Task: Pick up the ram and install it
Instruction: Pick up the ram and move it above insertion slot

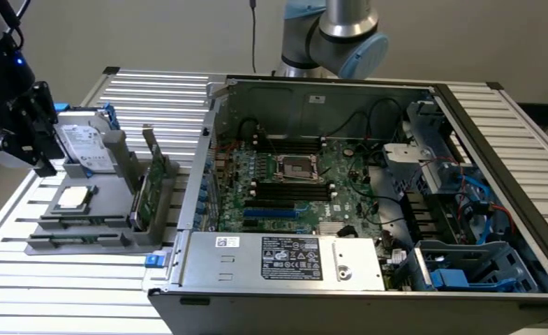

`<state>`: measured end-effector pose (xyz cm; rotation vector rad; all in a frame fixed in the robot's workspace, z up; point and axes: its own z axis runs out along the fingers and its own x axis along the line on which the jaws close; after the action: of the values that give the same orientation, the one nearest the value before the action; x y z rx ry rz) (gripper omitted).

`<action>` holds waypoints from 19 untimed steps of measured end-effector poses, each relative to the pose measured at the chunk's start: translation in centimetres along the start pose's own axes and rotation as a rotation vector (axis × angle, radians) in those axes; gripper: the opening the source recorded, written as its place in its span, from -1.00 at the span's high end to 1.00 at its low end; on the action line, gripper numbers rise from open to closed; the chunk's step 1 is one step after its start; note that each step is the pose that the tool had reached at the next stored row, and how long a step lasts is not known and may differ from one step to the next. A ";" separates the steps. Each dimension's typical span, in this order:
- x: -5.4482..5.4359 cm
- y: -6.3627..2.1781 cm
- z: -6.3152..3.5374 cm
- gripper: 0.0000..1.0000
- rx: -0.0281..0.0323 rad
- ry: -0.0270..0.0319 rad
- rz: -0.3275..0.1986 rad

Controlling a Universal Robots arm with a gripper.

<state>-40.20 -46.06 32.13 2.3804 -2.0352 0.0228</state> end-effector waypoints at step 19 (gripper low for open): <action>5.1 1.14 3.54 0.15 0.0002 -0.0009 -0.001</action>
<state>-40.52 -51.30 28.67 2.3820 -2.0345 0.0219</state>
